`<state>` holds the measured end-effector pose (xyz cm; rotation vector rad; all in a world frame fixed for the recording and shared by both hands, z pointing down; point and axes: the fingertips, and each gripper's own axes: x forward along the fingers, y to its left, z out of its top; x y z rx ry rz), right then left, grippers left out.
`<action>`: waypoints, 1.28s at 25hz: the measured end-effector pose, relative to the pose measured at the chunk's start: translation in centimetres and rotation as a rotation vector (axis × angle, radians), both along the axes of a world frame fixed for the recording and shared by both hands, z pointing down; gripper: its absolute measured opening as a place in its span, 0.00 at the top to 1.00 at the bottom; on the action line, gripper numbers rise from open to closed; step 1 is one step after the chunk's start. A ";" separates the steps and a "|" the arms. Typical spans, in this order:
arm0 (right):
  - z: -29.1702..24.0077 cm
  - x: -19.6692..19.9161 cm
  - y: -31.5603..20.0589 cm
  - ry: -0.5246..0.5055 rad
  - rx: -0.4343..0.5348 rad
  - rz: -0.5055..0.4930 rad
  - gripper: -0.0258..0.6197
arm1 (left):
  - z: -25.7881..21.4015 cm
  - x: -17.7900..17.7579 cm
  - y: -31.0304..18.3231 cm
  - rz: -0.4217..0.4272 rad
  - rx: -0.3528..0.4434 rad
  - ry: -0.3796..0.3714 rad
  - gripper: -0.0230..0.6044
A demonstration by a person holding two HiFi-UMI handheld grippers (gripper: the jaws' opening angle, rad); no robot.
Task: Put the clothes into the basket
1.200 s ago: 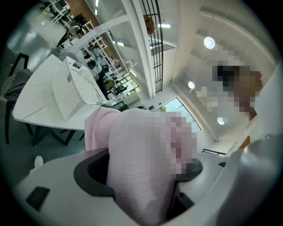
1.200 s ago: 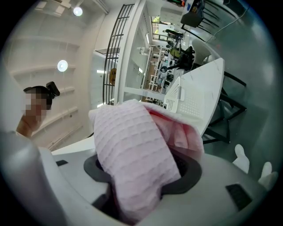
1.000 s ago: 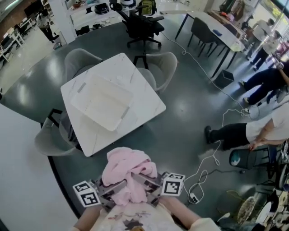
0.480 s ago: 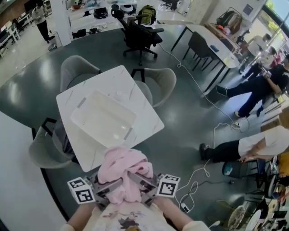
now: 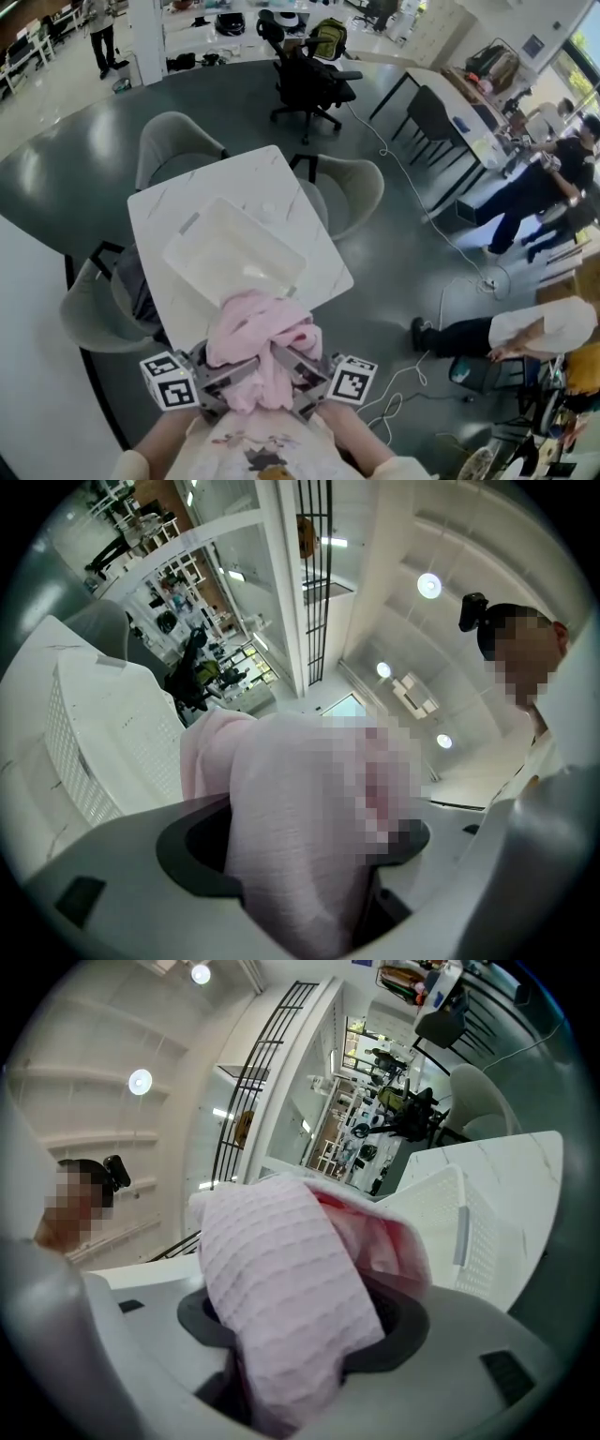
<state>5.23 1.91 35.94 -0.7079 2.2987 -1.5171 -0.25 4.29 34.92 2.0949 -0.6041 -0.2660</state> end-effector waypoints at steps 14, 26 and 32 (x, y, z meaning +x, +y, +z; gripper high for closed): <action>0.2 -6.1 -4.6 0.084 0.025 -0.083 0.54 | 0.8 -6.0 -3.9 -0.132 -0.007 0.072 0.38; 0.2 -7.6 -10.1 0.094 0.043 -0.116 0.54 | 0.9 -7.4 -9.1 -0.192 -0.012 0.078 0.38; 0.4 -7.0 -12.7 0.109 0.034 -0.116 0.54 | 1.3 -6.9 -11.6 -0.213 -0.028 0.084 0.38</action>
